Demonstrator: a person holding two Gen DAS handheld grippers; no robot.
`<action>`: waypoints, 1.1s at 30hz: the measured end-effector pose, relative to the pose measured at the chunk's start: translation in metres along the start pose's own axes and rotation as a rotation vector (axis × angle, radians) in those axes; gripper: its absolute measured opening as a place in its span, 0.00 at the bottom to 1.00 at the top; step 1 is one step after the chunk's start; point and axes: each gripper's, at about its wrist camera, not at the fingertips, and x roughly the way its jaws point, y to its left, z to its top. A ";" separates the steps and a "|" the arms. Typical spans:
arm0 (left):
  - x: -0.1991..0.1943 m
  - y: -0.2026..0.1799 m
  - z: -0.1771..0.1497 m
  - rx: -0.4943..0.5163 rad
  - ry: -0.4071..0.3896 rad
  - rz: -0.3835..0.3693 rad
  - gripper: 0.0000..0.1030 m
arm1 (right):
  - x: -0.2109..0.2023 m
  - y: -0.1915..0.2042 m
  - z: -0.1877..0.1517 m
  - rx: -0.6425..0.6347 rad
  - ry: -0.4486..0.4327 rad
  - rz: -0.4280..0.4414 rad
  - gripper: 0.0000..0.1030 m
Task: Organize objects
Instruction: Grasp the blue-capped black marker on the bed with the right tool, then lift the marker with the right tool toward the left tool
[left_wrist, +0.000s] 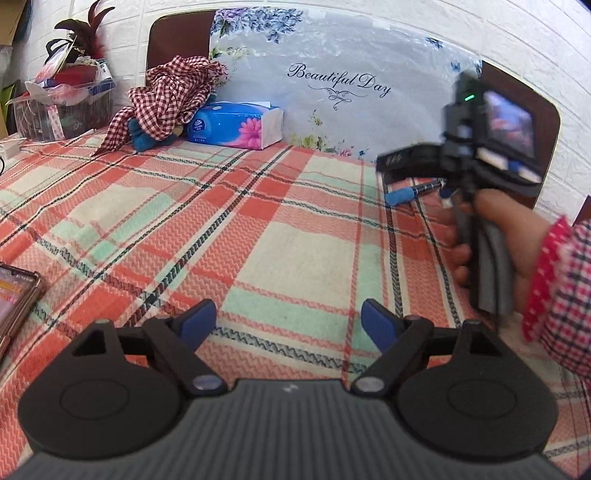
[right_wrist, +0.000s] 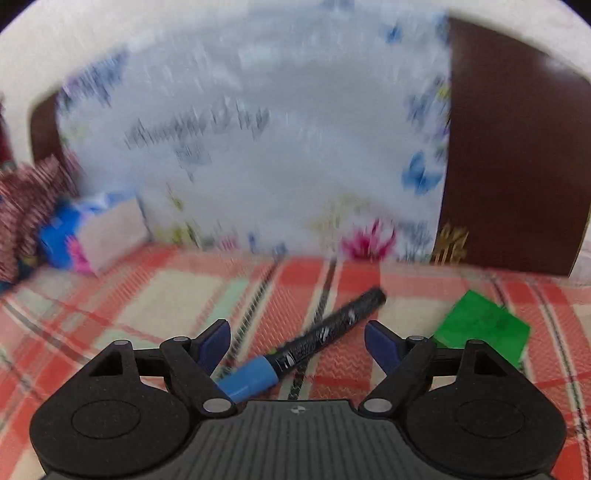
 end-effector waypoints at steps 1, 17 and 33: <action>0.000 0.001 0.000 -0.005 -0.002 -0.003 0.84 | -0.002 0.001 -0.001 -0.014 -0.011 0.005 0.61; 0.003 -0.010 0.000 0.062 0.022 0.037 0.87 | -0.192 -0.067 -0.139 -0.221 -0.016 0.180 0.18; -0.016 -0.223 -0.006 0.257 0.176 -0.530 0.87 | -0.299 -0.188 -0.217 0.050 -0.018 -0.238 0.17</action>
